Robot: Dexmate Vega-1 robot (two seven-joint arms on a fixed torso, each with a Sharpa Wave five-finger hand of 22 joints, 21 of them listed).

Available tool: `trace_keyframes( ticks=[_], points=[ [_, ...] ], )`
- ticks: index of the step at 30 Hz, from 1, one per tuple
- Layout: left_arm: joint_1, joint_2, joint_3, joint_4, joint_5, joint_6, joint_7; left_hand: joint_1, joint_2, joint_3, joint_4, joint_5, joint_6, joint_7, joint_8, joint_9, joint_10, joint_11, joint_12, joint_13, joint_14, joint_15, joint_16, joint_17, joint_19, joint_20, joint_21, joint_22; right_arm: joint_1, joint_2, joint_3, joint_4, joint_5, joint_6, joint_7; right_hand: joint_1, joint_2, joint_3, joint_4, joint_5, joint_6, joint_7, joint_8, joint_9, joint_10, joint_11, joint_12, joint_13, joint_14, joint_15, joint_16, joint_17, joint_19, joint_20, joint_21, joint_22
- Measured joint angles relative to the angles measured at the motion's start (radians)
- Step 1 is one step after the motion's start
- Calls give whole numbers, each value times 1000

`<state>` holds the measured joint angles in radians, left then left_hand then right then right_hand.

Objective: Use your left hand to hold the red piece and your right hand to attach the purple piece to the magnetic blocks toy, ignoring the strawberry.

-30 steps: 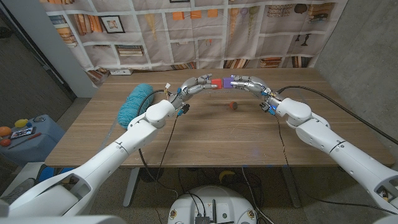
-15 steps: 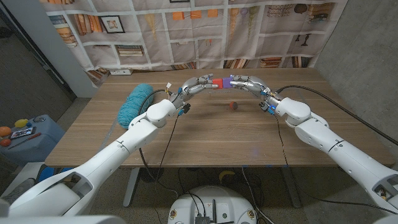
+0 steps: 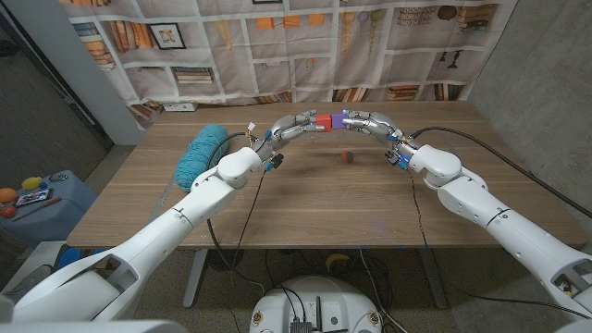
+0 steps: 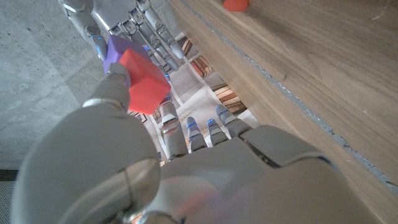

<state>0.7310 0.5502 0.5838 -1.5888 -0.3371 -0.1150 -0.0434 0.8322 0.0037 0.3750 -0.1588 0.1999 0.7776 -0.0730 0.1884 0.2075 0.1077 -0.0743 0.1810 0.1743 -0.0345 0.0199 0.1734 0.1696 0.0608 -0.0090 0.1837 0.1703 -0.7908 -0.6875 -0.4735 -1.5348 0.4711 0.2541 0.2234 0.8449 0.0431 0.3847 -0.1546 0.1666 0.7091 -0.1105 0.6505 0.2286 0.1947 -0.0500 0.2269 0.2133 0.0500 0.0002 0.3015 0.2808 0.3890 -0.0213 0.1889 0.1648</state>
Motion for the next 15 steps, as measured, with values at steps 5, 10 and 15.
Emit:
trace_keyframes(
  ticks=[5,10,15],
  points=[
    [0,0,0,3,-8,0,-5,-24,-8,-4,4,0,-2,-3,0,0,-12,12,0,0,-9,5,0,0,-9,2,0,0,-1,1,0,0,1,2,-3,0,0,-2,1,0,0,0,0,-2,0,0,0,0,0,0,0,0,0,0,0,0],
    [0,-2,0,4,-15,1,-9,-29,-9,-8,8,0,2,-2,0,0,-10,28,0,0,-13,9,0,0,-9,2,0,0,-4,2,0,1,1,6,-4,0,0,-2,1,0,3,3,0,-5,0,0,0,0,0,0,0,0,0,0,0,0],
    [0,-4,0,6,-21,1,-11,-40,-11,-15,9,0,-10,10,0,0,-13,40,0,0,-18,15,0,0,-16,9,0,0,-6,2,1,1,1,8,-6,0,0,-3,0,0,3,3,0,-6,0,0,0,0,0,0,0,0,0,0,0,0]
  ],
)
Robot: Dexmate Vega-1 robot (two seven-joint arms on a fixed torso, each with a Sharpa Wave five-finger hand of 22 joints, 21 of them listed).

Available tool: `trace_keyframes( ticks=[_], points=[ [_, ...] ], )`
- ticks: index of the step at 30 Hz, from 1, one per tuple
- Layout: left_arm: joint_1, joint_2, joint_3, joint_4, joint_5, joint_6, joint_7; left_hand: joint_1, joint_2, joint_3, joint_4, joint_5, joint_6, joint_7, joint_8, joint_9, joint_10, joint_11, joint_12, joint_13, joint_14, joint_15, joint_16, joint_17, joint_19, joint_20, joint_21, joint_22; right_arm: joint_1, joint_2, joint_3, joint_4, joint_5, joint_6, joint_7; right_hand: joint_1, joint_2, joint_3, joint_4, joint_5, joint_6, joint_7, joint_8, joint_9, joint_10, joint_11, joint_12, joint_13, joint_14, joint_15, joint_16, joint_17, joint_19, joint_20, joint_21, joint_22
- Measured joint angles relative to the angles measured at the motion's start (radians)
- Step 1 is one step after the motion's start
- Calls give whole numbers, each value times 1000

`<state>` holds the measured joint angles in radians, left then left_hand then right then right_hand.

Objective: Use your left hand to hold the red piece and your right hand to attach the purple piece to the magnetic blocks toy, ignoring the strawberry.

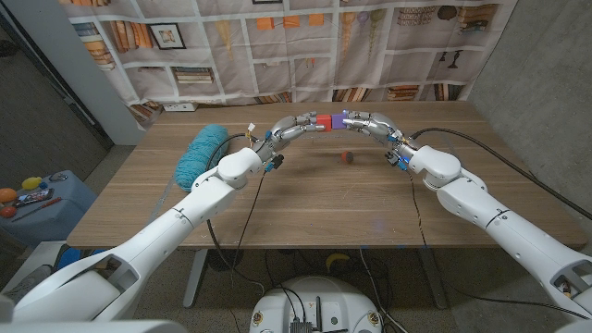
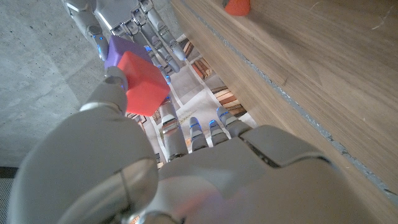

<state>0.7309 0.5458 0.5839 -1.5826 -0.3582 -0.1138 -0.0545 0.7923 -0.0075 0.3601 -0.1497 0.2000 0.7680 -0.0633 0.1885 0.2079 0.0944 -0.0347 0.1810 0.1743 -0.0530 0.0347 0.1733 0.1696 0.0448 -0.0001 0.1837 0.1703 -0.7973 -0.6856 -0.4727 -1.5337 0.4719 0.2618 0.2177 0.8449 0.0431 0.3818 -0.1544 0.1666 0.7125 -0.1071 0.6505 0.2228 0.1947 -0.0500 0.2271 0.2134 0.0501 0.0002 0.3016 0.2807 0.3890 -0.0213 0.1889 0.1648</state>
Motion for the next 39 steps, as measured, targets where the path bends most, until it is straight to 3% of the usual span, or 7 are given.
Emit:
trace_keyframes(
  ticks=[20,29,39],
  points=[
    [4,-3,-2,2,-32,12,-16,-38,-2,-13,5,0,-38,36,1,-4,-14,39,0,0,-23,38,0,0,-18,18,0,0,-2,2,1,5,-7,10,-2,0,0,-3,-3,4,0,0,0,-3,0,0,-7,0,0,0,0,0,0,0,0,0],
    [-2,5,-1,-7,-44,32,-31,-49,-2,-14,5,0,-51,35,-4,-3,-25,49,0,0,-36,51,0,0,-23,23,0,0,1,1,-3,4,-25,10,-12,0,0,-3,-3,4,0,0,0,-2,0,0,-7,0,0,0,0,0,0,0,0,0],
    [-8,15,0,-21,-53,54,-43,-61,-6,-16,3,0,-87,53,-7,-3,-39,63,0,0,-47,62,0,0,-34,34,0,0,5,-5,-6,0,-39,4,-19,0,0,-3,-3,4,0,0,0,-2,0,0,-7,0,0,0,0,0,0,0,0,0]
  ],
)
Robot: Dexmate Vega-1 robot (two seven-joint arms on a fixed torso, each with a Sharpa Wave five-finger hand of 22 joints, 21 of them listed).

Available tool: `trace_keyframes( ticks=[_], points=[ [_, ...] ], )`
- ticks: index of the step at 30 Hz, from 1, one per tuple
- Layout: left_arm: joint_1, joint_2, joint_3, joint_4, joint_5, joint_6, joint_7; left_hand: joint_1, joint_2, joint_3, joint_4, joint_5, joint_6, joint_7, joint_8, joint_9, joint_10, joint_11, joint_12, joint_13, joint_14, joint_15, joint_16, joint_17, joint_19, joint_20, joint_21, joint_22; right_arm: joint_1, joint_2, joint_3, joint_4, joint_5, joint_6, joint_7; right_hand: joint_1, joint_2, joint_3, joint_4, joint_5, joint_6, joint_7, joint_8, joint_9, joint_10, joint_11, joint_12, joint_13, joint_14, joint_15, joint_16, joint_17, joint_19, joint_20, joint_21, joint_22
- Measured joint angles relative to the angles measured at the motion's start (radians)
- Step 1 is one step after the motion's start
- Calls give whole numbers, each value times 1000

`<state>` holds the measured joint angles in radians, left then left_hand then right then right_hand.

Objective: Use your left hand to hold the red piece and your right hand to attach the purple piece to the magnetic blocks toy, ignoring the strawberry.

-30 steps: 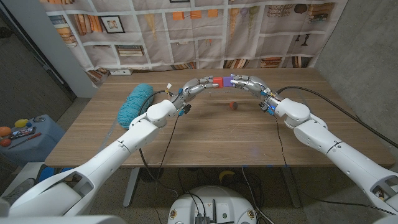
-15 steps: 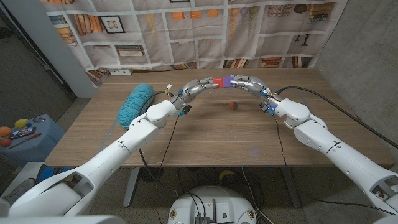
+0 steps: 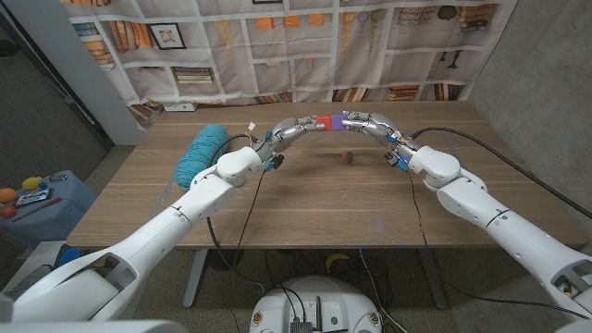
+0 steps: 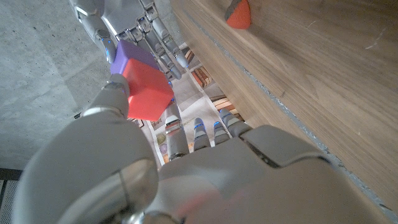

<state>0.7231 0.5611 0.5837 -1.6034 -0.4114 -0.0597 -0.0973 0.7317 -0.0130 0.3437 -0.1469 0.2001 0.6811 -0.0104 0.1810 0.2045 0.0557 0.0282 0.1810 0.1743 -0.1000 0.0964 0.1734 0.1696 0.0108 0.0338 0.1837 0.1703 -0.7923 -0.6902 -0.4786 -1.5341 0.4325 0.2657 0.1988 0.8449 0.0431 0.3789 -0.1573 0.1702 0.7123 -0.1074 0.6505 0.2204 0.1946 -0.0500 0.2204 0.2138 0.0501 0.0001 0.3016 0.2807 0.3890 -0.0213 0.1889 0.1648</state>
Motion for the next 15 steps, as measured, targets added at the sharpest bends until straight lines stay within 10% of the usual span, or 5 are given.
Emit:
trace_keyframes(
  ticks=[15],
  points=[
    [-9,16,0,-13,-18,30,-22,-8,-8,-8,-8,0,-76,23,-4,-5,-33,33,0,0,-20,20,0,0,-23,13,0,0,5,-1,-1,7,-2,-1,1,0,0,-4,-4,-1,0,0,0,-5,0,0,0,0,0,0,0,5,0,0,0,0]
  ],
)
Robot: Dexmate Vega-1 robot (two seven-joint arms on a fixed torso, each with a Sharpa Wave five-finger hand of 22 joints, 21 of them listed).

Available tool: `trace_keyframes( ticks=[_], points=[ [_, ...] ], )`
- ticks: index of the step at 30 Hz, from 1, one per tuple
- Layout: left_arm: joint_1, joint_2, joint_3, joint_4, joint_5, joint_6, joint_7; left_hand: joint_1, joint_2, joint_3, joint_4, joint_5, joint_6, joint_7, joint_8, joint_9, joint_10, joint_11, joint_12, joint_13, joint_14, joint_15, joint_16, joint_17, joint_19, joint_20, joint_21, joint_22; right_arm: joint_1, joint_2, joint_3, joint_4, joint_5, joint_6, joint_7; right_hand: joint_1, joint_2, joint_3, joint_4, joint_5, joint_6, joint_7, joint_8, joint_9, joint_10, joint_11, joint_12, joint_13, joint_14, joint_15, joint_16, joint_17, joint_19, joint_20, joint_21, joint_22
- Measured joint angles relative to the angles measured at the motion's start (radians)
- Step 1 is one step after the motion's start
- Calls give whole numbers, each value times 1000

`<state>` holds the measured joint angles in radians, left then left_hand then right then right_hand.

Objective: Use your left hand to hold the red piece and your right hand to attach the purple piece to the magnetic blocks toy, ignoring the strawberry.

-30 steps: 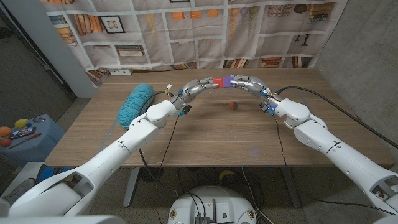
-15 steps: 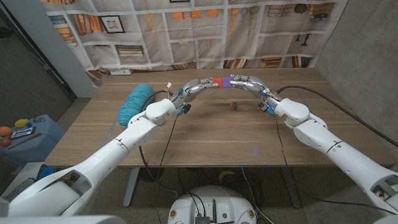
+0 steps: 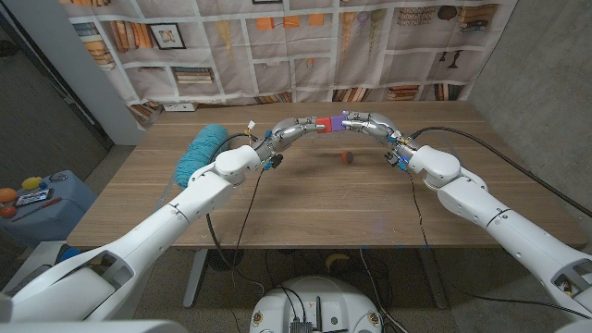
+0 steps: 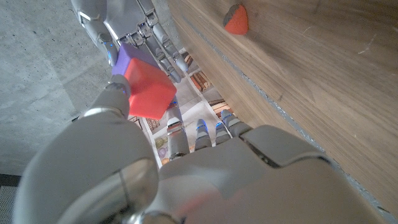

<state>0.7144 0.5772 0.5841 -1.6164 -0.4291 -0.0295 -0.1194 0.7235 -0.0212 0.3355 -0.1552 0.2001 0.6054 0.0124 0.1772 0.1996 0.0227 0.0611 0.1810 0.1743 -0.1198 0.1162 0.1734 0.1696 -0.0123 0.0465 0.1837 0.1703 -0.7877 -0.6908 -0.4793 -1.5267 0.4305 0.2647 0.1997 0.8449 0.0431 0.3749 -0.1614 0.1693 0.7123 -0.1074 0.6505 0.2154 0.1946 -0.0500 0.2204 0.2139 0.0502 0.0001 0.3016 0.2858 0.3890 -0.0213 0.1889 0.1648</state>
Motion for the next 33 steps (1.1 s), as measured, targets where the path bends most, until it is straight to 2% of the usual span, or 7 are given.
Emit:
trace_keyframes(
  ticks=[6,11,13,20,26,29,33],
  points=[
    [-4,4,0,-1,-6,7,-9,-3,-7,-3,-3,-4,-24,16,0,0,-9,9,0,0,-11,11,0,0,-4,4,0,0,1,2,0,4,0,1,1,0,0,-4,1,0,0,0,0,0,0,0,0,0,0,0,0,0,0,0,0,0],
    [-7,6,1,-1,-12,12,-16,-2,-24,-3,-3,-11,-71,41,0,-2,-25,33,0,0,-23,23,0,0,-14,14,0,0,1,3,0,5,0,2,1,0,0,-5,3,-2,0,0,0,0,0,0,0,0,0,0,0,0,0,0,0,0],
    [-7,7,1,-1,-15,15,-19,-4,-33,-3,-3,-12,-89,49,0,-5,-31,42,0,0,-27,27,0,0,-18,10,0,0,1,3,0,6,0,3,1,0,0,-6,3,-1,0,0,0,0,0,0,0,0,0,0,0,0,0,0,0,0],
    [-7,16,0,-5,-22,25,-23,-10,-40,-5,-5,-15,-161,75,-4,-4,-58,68,0,0,-45,37,0,0,-41,23,0,0,1,4,0,9,2,7,2,0,0,-7,1,1,0,0,0,0,0,0,0,0,0,0,0,0,0,0,0,0],
    [-7,26,-3,-11,-29,35,-31,-18,-47,-5,-5,-19,-206,84,-4,-9,-112,82,-4,0,-53,48,0,0,-78,39,0,0,1,4,0,10,2,8,3,0,0,-7,1,1,6,6,0,0,0,0,0,0,0,0,0,0,0,0,0,0],
    [-7,30,-5,-14,-34,40,-36,-25,-54,-8,-3,-19,-230,91,-4,-9,-139,101,-4,0,-54,55,0,0,-99,44,-6,0,1,4,0,10,2,8,3,0,0,-7,1,1,6,6,0,0,0,0,0,0,0,0,0,0,0,0,0,0],
    [-10,39,-9,-17,-43,46,-47,-30,-49,-10,-1,-19,-250,97,-4,-9,-156,113,-4,0,-52,62,0,0,-116,52,-6,0,0,1,1,10,2,8,3,0,0,-7,1,1,6,6,0,0,0,0,0,0,0,0,0,0,0,0,0,0]
  ],
)
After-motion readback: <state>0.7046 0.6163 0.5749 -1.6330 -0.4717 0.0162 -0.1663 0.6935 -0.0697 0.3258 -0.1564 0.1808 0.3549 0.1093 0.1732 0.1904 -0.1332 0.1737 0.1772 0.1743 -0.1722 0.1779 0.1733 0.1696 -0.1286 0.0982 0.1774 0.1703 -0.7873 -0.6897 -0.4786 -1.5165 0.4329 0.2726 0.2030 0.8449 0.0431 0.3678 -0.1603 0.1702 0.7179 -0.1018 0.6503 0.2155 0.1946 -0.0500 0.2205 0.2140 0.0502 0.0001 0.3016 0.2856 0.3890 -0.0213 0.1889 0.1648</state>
